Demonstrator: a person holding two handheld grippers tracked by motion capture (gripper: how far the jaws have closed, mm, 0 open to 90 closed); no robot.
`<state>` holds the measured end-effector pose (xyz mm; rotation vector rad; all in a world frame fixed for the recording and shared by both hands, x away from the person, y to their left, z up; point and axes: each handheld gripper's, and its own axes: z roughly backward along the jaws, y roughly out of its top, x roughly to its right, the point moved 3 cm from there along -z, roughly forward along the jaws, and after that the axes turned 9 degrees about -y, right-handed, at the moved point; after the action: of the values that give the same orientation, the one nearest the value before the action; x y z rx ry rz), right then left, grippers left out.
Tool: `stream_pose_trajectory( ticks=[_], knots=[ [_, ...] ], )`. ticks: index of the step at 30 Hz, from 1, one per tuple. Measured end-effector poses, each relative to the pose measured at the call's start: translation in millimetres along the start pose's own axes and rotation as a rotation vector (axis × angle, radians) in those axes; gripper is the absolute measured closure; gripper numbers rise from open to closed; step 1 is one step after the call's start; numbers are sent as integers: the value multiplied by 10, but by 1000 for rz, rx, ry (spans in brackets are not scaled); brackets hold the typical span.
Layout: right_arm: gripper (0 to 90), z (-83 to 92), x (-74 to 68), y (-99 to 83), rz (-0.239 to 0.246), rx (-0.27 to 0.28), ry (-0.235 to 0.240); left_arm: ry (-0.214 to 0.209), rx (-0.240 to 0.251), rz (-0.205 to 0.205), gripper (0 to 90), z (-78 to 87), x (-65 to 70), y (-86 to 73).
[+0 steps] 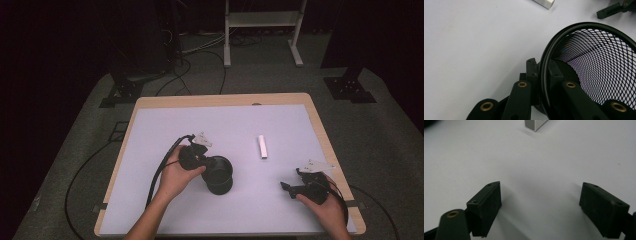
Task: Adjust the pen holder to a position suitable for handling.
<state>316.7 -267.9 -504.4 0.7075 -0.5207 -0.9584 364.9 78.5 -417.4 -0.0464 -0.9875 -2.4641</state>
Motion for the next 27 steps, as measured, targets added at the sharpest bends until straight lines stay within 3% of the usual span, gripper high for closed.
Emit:
stream_pose_trajectory(
  ticks=[21, 27],
  knots=[
    [168, 0, 1, 0, 3, 0, 0, -10, -22, 7, 828, -134, -6, 20],
    [168, 1, 0, -1, 2, -1, 0, -1, -8, 2, 773, -136, -19, 29]
  ],
)
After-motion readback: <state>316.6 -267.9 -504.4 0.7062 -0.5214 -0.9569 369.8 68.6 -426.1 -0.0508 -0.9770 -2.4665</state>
